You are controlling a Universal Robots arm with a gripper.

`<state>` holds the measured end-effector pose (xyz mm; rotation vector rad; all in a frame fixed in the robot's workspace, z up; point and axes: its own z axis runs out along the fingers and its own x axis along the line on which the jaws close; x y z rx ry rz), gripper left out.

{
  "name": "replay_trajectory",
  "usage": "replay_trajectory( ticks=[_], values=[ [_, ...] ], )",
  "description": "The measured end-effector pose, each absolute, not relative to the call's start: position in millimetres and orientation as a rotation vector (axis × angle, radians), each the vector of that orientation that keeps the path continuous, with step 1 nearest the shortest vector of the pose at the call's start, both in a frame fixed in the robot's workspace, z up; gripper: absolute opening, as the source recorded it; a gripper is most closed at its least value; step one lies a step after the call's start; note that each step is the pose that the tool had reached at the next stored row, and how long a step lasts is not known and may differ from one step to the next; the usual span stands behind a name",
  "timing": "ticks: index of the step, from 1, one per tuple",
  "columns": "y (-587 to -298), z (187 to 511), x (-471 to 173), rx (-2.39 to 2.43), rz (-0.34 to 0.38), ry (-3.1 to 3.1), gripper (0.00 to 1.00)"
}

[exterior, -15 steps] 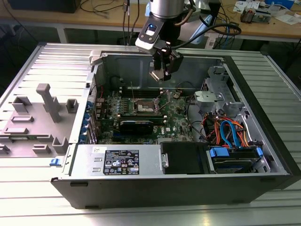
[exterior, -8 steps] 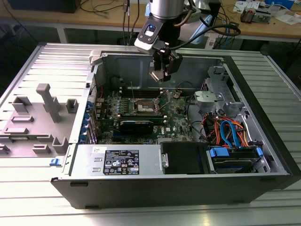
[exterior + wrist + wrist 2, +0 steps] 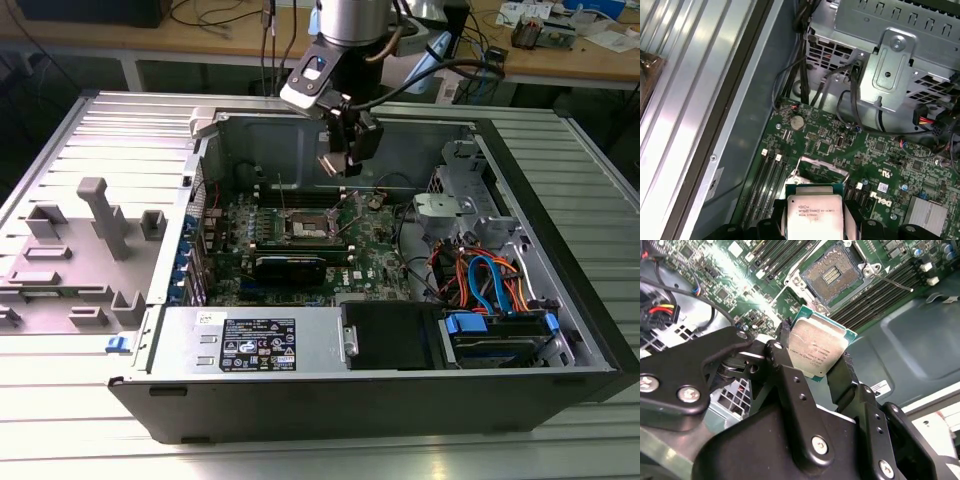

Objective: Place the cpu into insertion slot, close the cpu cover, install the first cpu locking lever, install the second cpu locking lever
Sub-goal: 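Place the cpu into insertion slot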

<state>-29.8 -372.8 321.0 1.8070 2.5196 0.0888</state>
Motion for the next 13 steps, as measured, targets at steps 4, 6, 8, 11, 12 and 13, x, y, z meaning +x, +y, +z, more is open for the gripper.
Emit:
replay_trajectory(
  ticks=[4,6,8,11,12,13],
  values=[
    [-372.8,318.4,-29.8,1.873,0.084,2.47,0.55],
    [-372.8,317.4,-29.8,1.906,0.082,2.445,0.55],
    [-372.8,315.5,-29.8,1.947,0.078,2.414,0.55],
    [-372.9,315.2,-29.8,1.966,0.077,2.399,0.55],
    [-372.9,315.2,-29.8,1.966,0.077,2.398,0.55],
    [-372.9,315.2,-29.8,1.966,0.077,2.398,0.55]
  ],
)
